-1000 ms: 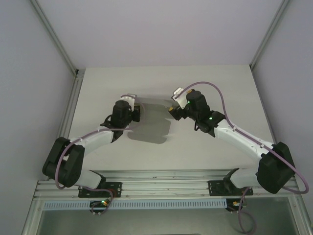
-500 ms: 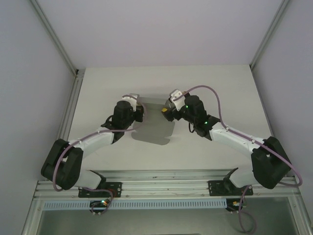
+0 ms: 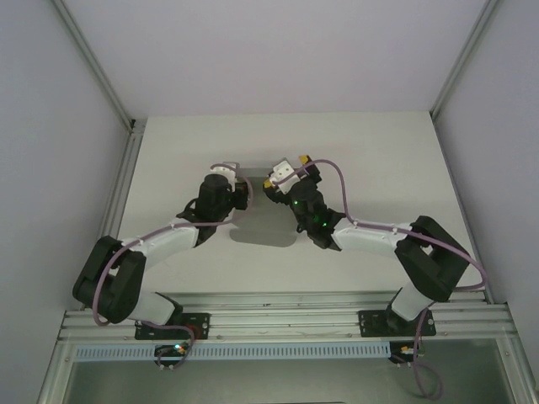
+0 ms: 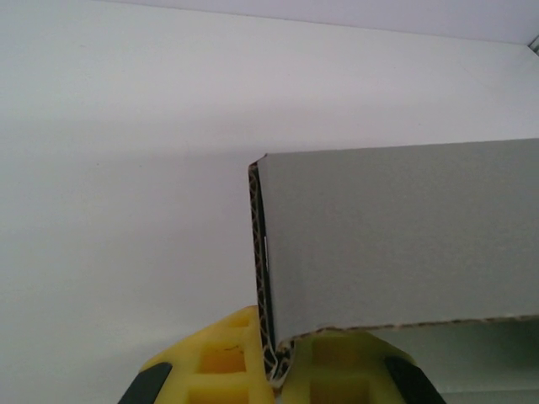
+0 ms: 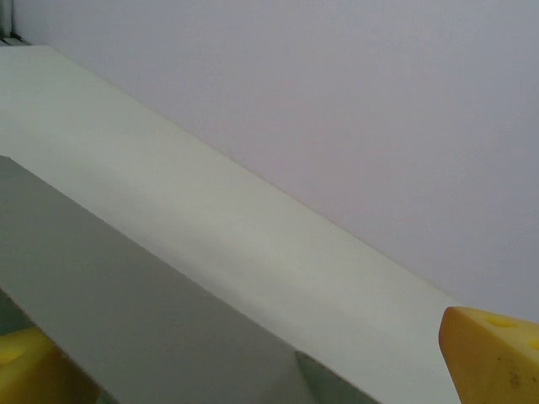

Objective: Assemble paper box

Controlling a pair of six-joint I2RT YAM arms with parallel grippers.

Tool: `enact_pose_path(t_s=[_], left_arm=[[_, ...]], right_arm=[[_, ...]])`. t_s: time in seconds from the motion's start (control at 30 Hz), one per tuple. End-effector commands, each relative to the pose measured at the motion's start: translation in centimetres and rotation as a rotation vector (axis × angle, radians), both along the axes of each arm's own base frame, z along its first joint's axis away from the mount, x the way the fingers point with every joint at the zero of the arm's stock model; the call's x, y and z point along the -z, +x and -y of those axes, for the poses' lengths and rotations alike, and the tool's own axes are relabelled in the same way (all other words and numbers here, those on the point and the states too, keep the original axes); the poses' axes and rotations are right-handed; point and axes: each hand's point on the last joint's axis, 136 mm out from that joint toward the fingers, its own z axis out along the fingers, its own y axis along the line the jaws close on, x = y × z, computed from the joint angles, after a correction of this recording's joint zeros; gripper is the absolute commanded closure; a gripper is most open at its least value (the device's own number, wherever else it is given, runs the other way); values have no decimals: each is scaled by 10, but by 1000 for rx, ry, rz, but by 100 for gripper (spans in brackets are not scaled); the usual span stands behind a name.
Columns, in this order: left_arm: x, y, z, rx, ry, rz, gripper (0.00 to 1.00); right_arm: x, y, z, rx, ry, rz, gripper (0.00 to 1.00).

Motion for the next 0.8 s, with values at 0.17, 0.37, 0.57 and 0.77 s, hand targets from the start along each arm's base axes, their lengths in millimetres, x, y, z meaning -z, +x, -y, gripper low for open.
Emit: enact_pose_path(t_s=[0.17,0.37,0.57,0.77], left_arm=[[-12,15,-14,-73,-74,-18,100],[-13,19,-22,-79,-112,-29,100],[-22,14,-14,-21,-154,-10,100],[-29,8,-9,17,-177,3,100]], right_arm=[[-3,-67,55,6,155,-169,0],[0,-109,92,-12,268,-252,0],[23,-104,129,108,381,-341,0],[36,-84,125,105,432,-417,0]])
